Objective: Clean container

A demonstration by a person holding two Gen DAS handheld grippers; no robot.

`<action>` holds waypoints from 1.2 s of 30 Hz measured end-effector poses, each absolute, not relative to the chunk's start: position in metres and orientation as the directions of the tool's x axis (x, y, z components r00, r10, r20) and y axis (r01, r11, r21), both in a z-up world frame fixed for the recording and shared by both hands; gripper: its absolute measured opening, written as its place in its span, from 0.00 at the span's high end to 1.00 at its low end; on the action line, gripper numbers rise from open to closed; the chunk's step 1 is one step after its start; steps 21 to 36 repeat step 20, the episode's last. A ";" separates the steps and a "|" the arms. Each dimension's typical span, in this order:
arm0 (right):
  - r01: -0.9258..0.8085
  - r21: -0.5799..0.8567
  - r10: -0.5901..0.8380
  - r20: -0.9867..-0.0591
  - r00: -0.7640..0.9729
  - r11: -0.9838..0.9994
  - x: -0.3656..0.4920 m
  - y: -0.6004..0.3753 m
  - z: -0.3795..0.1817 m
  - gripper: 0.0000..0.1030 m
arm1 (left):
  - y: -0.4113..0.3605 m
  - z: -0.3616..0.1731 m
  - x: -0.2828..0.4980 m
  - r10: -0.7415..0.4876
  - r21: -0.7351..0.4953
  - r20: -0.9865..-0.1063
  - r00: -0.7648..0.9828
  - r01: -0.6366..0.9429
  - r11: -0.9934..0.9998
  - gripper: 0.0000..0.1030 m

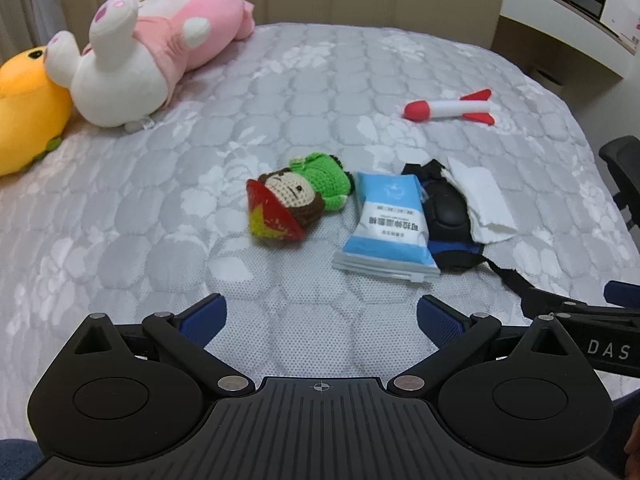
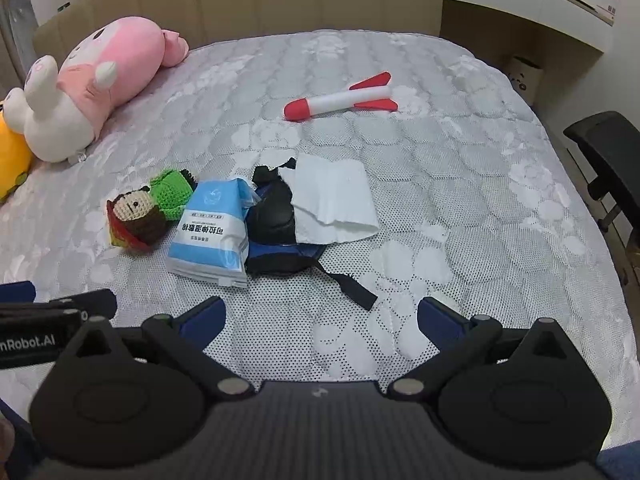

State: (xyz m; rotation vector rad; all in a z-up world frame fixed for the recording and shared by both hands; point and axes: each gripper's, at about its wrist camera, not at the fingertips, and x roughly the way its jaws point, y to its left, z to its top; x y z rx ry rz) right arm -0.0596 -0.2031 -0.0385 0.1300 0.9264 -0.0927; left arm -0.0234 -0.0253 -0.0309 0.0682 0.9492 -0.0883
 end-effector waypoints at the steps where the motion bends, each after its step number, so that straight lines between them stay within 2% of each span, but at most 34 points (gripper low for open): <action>1: 0.135 0.071 -0.024 -0.802 0.596 0.988 -0.060 -0.203 -0.039 0.00 | -0.026 -0.031 -0.023 -0.042 0.024 -0.815 0.578 0.106 0.994 0.00; 36: 0.126 0.069 -0.016 -0.818 0.575 0.990 -0.056 -0.204 -0.043 0.00 | -0.029 -0.035 -0.028 -0.028 0.030 -0.821 0.570 0.093 0.995 0.00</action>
